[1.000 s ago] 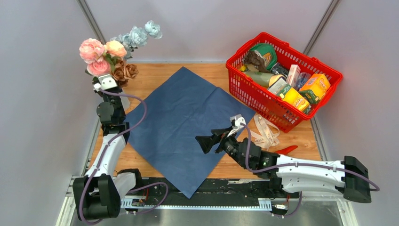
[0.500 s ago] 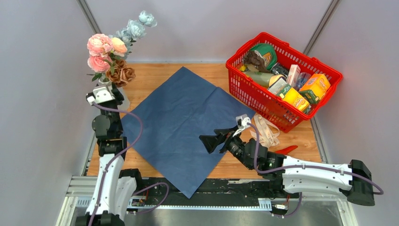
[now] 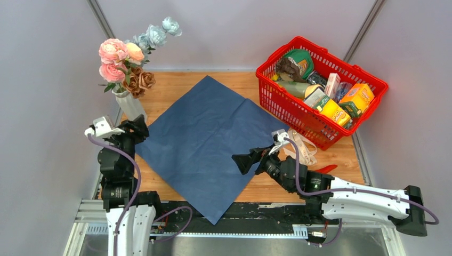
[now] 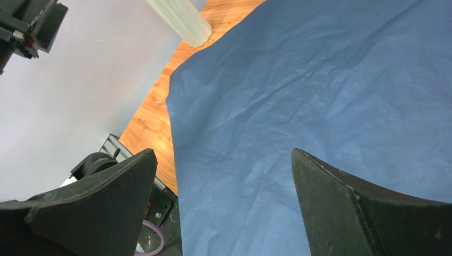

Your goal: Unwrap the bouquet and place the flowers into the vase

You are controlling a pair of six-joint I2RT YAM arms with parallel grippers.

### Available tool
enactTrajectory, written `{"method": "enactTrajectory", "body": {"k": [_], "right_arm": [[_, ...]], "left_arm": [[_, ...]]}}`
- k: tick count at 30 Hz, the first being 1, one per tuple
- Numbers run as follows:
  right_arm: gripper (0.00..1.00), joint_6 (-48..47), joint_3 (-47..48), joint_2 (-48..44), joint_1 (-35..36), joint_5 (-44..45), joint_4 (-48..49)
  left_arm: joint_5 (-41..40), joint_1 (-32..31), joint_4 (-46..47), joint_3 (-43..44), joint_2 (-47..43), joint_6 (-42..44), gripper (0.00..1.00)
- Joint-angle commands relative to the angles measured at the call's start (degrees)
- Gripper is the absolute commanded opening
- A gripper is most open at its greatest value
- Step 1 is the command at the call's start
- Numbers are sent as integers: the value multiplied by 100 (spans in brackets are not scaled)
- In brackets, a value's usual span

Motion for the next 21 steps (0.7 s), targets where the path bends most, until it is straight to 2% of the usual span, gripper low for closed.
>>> {"method": "enactTrajectory", "body": {"k": [1, 5, 6, 10, 15, 21], "right_arm": [[100, 93, 482, -117, -15, 185, -833], [100, -126, 649, -205, -15, 282, -1291], [100, -162, 693, -257, -15, 282, -1388], [100, -57, 921, -512, -15, 168, -1731], [100, 259, 1010, -846, -15, 123, -1898], [100, 506, 1098, -1093, -15, 123, -2048]], "left_arm": [[995, 22, -1521, 284, -89, -1167, 66], [2085, 4, -1672, 13, -194, -1887, 66], [2636, -13, -1498, -84, -186, -2029, 66], [3991, -92, -909, -900, -168, -2592, 66], [4827, -303, -907, -911, -212, -2075, 67], [5198, -550, -1021, -481, -107, -1222, 68]]}}
